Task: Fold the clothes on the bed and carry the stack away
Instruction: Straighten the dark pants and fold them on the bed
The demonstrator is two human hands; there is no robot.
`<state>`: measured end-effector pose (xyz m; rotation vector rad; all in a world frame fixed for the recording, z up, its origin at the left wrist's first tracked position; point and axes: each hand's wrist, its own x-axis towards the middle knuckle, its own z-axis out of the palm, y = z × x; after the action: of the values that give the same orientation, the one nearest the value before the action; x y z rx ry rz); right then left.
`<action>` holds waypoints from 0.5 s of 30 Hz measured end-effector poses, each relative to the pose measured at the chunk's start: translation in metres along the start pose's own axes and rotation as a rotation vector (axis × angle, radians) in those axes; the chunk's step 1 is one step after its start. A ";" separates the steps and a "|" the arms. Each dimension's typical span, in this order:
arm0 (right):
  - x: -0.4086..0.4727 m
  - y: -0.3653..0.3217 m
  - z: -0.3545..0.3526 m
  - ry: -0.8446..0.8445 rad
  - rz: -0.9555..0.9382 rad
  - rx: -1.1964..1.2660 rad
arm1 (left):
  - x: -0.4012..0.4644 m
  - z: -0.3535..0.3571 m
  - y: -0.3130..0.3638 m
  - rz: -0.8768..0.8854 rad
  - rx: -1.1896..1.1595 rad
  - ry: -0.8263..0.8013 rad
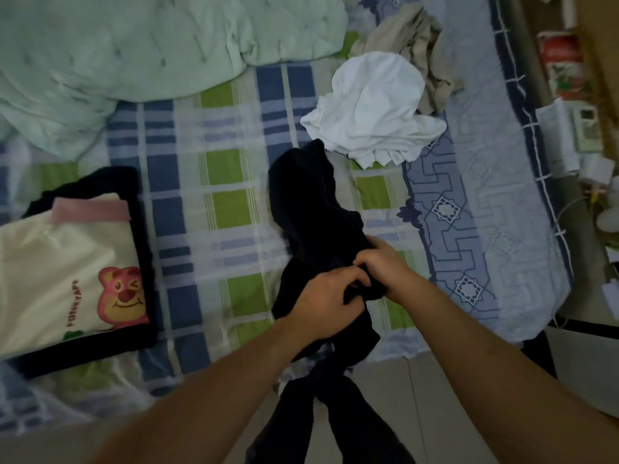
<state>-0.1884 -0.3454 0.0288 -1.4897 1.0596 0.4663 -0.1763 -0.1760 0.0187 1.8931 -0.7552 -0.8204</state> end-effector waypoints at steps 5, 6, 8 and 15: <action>-0.051 -0.003 -0.021 -0.110 -0.169 -0.365 | 0.012 -0.050 0.024 0.094 0.322 0.322; -0.064 -0.004 -0.025 -0.143 -0.213 -0.440 | 0.019 -0.062 0.031 0.087 0.462 0.277; -0.092 -0.006 -0.033 -0.187 -0.285 -0.572 | 0.030 -0.077 0.048 0.056 0.728 0.093; -0.164 -0.022 -0.093 -0.210 -0.420 -0.876 | 0.046 -0.075 0.107 0.097 0.884 -0.368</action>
<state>-0.2798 -0.3775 0.1926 -2.2976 0.3331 0.8178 -0.1079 -0.2171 0.1323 2.4546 -1.6225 -0.8565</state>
